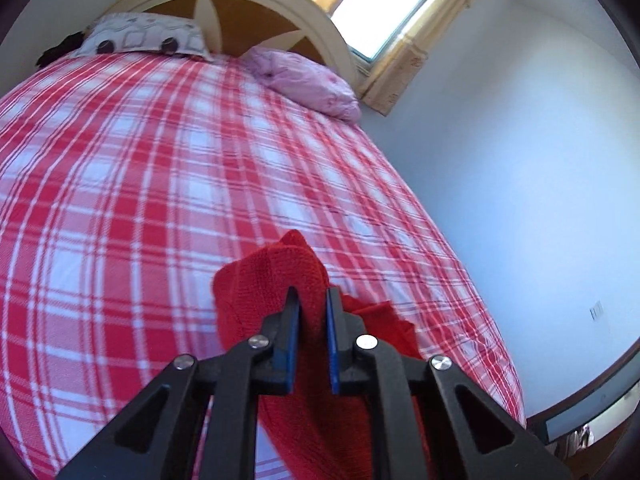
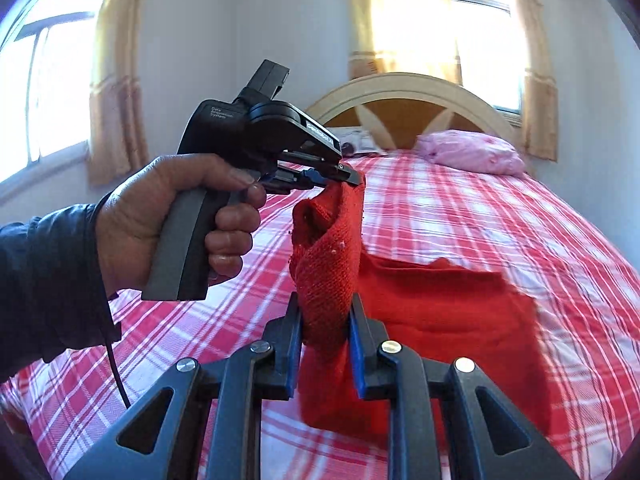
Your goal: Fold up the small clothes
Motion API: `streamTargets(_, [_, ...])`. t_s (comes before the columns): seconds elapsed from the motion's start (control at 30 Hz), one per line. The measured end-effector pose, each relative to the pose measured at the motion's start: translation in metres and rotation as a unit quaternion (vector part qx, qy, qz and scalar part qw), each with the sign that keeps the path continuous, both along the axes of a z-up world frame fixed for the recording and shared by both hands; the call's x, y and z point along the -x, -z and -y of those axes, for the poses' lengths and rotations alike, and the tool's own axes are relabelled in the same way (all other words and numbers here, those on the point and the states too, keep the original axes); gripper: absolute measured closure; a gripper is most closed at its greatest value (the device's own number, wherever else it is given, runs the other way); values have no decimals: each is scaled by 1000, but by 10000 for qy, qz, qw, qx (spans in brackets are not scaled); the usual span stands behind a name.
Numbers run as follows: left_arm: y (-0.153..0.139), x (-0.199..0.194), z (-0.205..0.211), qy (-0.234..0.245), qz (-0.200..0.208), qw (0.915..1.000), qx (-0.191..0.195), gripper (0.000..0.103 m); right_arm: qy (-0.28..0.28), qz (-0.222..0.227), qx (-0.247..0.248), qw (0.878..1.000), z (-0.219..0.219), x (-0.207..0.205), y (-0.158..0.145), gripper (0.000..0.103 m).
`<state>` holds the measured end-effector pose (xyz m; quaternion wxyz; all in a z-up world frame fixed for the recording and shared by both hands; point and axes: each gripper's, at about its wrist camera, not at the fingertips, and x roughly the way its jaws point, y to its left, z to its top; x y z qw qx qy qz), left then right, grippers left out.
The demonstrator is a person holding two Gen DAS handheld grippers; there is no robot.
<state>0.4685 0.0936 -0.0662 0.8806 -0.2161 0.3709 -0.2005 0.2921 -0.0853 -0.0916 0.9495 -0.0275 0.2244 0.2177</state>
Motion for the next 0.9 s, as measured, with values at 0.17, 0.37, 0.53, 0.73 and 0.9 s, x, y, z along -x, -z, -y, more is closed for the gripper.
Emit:
streamTargets(0.17, [-8, -15, 54, 412, 39, 9991, -14, 91, 290, -157, -339, 9989, 41, -4, 5, 83])
streamTargets(0.37, [5, -30, 116, 750, -65, 9967, -302, 91, 759, -771, -1087, 9882, 108, -22, 24, 83])
streamTargets(0.53, [25, -42, 163, 1008, -261, 9933, -503, 91, 1001, -1106, -1396, 9789, 144, -25, 40, 83])
streamTargets(0.73, [52, -43, 213, 1276, -356, 9856, -1051, 90, 1085, -1634, -1760, 9647, 175, -24, 67, 82])
streamTargets(0.9, [46, -33, 227, 1304, -92, 9799, -1505, 73, 1075, -1798, -1901, 9592, 184, -18, 78, 77])
